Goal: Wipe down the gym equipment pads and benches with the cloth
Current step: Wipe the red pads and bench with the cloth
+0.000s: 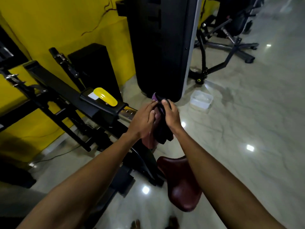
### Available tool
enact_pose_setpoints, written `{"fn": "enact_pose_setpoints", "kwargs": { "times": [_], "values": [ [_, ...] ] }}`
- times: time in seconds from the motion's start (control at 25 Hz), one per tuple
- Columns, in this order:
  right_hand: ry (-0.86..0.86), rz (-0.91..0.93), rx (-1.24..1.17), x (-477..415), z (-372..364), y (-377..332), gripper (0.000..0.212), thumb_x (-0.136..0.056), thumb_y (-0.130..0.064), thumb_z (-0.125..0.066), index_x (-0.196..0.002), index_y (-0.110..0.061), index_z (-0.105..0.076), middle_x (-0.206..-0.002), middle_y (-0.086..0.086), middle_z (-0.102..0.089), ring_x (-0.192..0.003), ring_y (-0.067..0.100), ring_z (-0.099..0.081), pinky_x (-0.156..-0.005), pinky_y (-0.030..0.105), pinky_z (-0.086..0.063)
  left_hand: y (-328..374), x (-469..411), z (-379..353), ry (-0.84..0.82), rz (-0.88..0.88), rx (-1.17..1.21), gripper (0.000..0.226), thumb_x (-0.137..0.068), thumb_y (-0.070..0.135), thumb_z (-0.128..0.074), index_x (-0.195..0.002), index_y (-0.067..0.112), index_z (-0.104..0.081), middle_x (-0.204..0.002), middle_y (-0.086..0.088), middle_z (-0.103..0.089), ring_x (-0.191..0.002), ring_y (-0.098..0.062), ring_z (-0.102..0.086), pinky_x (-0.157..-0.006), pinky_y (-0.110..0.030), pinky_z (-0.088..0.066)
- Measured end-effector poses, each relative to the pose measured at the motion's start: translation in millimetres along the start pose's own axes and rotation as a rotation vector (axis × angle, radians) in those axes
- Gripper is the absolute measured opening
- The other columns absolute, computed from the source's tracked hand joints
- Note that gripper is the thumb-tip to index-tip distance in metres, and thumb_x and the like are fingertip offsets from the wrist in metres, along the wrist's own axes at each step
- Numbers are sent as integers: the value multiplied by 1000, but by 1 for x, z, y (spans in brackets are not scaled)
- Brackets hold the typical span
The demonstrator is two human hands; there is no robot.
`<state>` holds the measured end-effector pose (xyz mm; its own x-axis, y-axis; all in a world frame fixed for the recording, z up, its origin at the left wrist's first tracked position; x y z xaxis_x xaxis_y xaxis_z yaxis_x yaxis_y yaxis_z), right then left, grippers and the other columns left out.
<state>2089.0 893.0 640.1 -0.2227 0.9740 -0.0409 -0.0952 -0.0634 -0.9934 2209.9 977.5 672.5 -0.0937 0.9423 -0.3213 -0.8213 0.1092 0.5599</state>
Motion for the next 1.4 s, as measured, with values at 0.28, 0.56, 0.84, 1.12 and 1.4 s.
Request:
{"fn": "enact_pose_setpoints", "kwargs": {
  "times": [0.28, 0.56, 0.84, 1.12, 1.4],
  "values": [
    [60, -544, -250, -2, -8, 66, 54, -100, -57, -40, -113, -16, -73, -107, 10, -75, -108, 30, -69, -93, 41, -53, -7, -13, -9, 93, -129, 79, 42, -104, 18, -37, -137, 9, -59, -142, -6, -59, -133, -16, -51, -112, -25, -36],
    [259, 21, -109, 24, -15, -2, 41, -100, -55, -48, -126, -27, -63, -126, -8, -63, -116, 6, -61, -95, 20, -48, -15, -15, -13, 68, -113, 78, 44, -103, 22, -36, -139, 7, -55, -137, -11, -60, -126, -22, -56, -105, -35, -45],
    [268, -388, -435, 6, -35, 136, 85, -71, -92, -49, -124, -27, -67, -123, 2, -70, -116, 24, -65, -108, 51, -48, -5, -14, -9, 43, -129, 130, 42, -103, 18, -35, -136, 5, -58, -138, -11, -59, -130, -18, -52, -111, -29, -40],
    [411, -113, -221, 63, -41, 20, 62, -98, -60, -40, -153, -31, -37, -149, -10, -44, -130, 0, -48, -107, 21, -40, -6, -12, -9, 12, -91, 138, 43, -106, 22, -33, -139, 7, -54, -141, -10, -56, -133, -19, -50, -112, -39, -42],
    [399, -373, -406, 79, -54, 88, 67, -100, -62, -36, -151, -19, -41, -148, 8, -51, -130, 21, -54, -113, 44, -43, 1, -9, -4, -118, -37, 57, 45, -110, 26, -29, -153, 22, -41, -159, -2, -41, -149, -11, -30, -121, -26, -25]
  ]
}}
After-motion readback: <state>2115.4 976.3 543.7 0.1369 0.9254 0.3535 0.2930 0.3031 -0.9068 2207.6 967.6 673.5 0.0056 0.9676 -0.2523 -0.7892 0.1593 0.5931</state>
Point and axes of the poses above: each hand's wrist, its own x-axis away from the middle knuckle, its own z-axis out of the back of the hand, y = z × x, the point moved 4 cm from there along -x, towards the middle knuckle
